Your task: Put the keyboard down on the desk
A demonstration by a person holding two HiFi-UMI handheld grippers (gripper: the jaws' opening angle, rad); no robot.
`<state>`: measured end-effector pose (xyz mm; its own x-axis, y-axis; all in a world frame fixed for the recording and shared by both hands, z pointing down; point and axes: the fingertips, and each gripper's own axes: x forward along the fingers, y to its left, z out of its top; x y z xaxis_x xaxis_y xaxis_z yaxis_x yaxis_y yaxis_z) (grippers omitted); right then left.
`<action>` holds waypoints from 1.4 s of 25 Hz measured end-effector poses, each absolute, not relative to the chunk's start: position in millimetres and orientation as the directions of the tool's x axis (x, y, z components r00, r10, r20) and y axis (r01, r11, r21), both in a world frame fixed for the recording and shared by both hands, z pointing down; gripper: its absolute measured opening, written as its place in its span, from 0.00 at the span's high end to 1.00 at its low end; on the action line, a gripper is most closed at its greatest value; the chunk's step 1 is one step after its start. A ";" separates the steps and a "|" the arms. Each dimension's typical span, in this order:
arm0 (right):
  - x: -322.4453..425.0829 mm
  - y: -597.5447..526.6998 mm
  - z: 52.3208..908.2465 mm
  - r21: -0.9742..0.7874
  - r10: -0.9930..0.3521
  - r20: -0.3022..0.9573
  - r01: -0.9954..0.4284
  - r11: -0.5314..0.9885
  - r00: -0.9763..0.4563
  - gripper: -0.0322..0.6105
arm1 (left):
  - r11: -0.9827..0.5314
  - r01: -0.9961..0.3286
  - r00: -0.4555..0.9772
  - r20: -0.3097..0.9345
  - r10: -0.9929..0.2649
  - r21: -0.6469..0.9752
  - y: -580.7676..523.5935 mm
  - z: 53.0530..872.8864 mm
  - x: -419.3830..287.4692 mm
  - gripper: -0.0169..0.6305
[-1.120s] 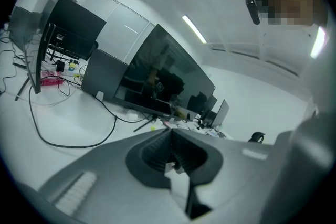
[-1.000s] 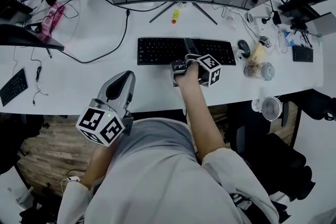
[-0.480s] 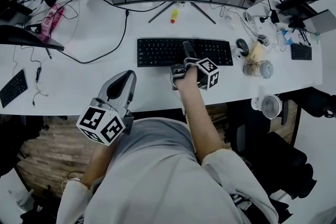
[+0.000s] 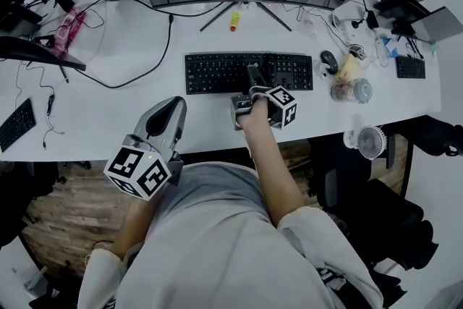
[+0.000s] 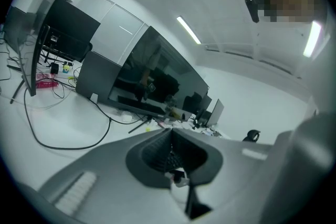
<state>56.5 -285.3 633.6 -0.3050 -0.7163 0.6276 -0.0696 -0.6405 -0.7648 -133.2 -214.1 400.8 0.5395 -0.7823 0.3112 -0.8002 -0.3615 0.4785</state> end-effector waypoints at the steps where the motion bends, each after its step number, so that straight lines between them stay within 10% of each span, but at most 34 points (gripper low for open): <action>1: 55.9 -284.4 632.2 -0.769 -0.719 0.622 -0.069 -0.636 -0.309 0.28 | -0.363 -0.800 0.540 0.309 -0.783 0.478 -213.2 400.3 -133.1 0.97; 35: 87.5 -231.5 522.9 -0.846 -0.788 0.435 -0.497 -0.192 -0.436 0.92 | -0.399 -0.778 0.567 0.269 -0.779 0.484 -180.0 390.5 -126.5 0.97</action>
<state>87.5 -231.5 522.9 -0.4357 -0.7881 0.4348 -0.4967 -0.1923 -0.8464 -126.5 -180.0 390.5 0.5669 -0.7785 0.2692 -0.7785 -0.3995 0.4842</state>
